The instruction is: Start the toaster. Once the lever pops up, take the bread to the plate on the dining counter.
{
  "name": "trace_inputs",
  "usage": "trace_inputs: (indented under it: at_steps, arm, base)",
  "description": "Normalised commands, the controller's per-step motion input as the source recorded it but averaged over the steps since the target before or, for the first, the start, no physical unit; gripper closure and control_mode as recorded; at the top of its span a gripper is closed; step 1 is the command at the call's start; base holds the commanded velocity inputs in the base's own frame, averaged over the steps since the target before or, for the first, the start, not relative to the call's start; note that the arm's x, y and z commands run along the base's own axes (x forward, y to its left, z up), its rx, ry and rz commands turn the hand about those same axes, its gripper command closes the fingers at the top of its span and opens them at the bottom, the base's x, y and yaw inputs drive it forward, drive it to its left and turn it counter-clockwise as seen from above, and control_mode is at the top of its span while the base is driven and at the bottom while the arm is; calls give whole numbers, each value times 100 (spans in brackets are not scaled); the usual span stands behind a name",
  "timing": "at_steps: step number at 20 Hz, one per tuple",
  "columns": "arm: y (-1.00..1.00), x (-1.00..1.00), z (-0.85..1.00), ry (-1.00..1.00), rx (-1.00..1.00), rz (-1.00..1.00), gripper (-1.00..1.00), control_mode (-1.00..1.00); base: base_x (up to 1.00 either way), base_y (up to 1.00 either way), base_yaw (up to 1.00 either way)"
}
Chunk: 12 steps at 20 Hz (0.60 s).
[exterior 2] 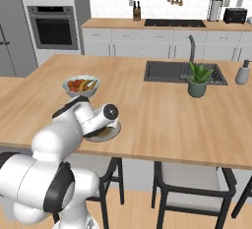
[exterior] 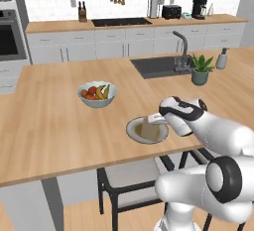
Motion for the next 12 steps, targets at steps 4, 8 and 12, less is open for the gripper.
trace_inputs:
  at_steps: [4,8,12]
  arm:
    - [0,37,-17,0,-4,-2,100,-100]
    - [0,40,-17,0,-2,0,100,-100]
    - [0,20,-25,0,-2,0,-100,-100]
  base:
    - [0,0,0]
    - [0,0,0]
    - [0,0,0]
